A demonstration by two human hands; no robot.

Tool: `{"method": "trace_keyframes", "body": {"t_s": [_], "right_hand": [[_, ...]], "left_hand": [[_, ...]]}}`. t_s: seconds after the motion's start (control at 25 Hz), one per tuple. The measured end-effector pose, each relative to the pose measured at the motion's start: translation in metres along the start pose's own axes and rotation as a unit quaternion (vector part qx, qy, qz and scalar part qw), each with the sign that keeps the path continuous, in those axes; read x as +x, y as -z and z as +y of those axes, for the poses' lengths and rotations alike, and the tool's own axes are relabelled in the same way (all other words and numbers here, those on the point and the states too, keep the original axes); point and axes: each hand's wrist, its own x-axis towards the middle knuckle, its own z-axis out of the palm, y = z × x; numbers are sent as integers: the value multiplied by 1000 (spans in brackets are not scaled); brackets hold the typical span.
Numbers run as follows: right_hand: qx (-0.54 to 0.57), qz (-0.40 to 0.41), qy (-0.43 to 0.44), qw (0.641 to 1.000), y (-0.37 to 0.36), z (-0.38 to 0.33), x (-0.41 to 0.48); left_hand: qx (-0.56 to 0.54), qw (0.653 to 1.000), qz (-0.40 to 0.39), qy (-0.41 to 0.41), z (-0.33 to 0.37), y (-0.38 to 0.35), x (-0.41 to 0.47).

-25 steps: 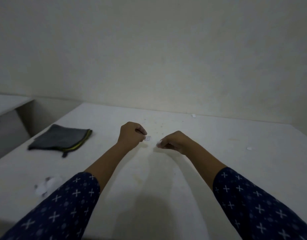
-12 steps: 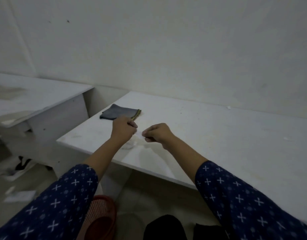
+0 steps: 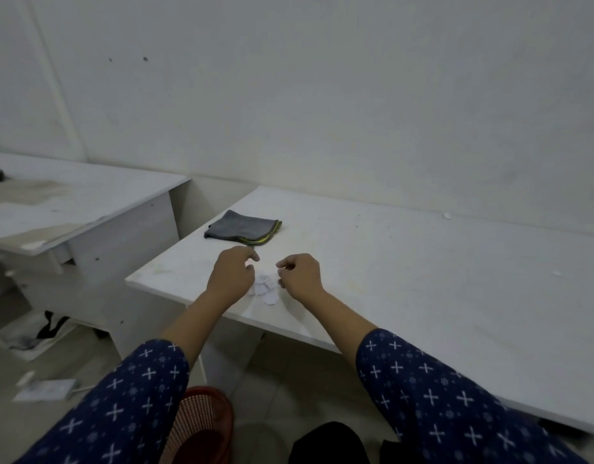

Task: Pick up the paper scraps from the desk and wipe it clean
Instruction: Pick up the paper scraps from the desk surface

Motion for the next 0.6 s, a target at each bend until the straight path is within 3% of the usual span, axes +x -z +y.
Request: {"method": "trace_keyframes", "body": {"t_s": [0.16,0.32,0.6], "right_hand": [[-80,23,10,996,33,15,-4],[-259,42,27,965,93,56,-6],[-362,111,-140,915,238,150,-22]], "left_hand": [[51,992,-78,-79,27,-24,-5],[77,978,-132,-145,73,-69,-5],[55,941,-216,-255,198,-169,2]]}}
